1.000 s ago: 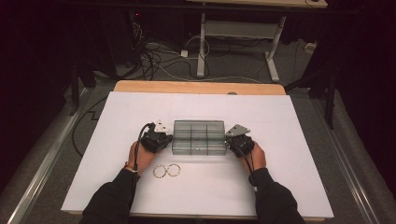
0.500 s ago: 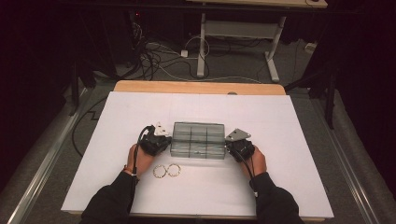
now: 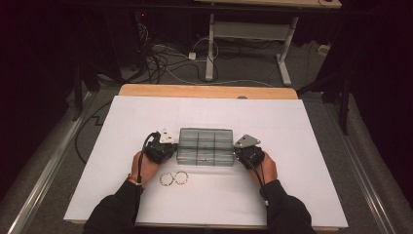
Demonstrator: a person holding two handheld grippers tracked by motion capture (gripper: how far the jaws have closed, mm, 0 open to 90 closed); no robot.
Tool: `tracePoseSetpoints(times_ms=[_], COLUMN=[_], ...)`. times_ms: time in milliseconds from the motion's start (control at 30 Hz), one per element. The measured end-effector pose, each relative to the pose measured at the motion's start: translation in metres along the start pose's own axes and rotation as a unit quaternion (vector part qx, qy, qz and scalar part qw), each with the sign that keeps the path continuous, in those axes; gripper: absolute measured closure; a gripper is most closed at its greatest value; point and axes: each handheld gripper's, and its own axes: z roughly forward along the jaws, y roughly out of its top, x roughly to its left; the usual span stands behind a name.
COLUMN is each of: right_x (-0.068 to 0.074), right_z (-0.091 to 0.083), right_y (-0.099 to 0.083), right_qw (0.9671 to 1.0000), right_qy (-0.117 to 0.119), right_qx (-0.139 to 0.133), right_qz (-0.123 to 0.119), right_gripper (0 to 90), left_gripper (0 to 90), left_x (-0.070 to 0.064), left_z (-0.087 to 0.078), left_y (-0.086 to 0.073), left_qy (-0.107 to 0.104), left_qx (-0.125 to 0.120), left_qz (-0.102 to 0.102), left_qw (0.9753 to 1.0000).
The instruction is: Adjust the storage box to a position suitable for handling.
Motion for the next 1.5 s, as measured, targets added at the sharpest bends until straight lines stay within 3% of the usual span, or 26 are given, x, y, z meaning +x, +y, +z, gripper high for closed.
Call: tracePoseSetpoints(times_ms=[167,367,567,633,700,900,1100,1500], right_x=[-0.001,-0.006,-0.014,-0.014,-0.015,-0.011,-0.008,-0.004], right_z=[-0.001,-0.016,-0.038,-0.046,-0.055,-0.071,-0.083,-0.099], right_y=[0.0,-0.004,-0.018,-0.017,-0.015,-0.009,-0.006,-0.005], right_qw=[1.0,0.9989,0.9939,0.9941,0.9916,0.9892,0.9869,0.9823], right_qy=[0.002,-0.012,0.023,0.017,0.015,0.01,0.014,-0.001], right_qx=[0.001,-0.042,-0.09,-0.098,-0.12,-0.145,-0.16,-0.187], right_qz=[-0.001,0.018,0.06,0.044,0.048,0.022,0.017,0.014], right_gripper=[87.2,90.0,88.3,87.3,85.9,76.1,63.1,36.7], left_gripper=[86.2,84.2,81.9,81.9,81.0,77.0,71.2,40.2], left_x=[0.003,0.001,-0.005,-0.008,-0.008,-0.012,-0.017,-0.026], left_z=[-0.001,-0.013,-0.028,-0.035,-0.038,-0.051,-0.061,-0.073], left_y=[-0.002,0.0,0.002,0.003,0.004,0.006,0.006,0.006], left_qy=[-0.008,0.005,0.014,0.023,0.023,0.038,0.039,0.045], left_qx=[-0.005,-0.025,-0.048,-0.058,-0.063,-0.092,-0.111,-0.132], left_qz=[0.0,0.015,0.03,0.038,0.039,0.057,0.065,0.083], left_qw=[1.0,0.9996,0.9983,0.9973,0.997,0.9934,0.991,0.9869])
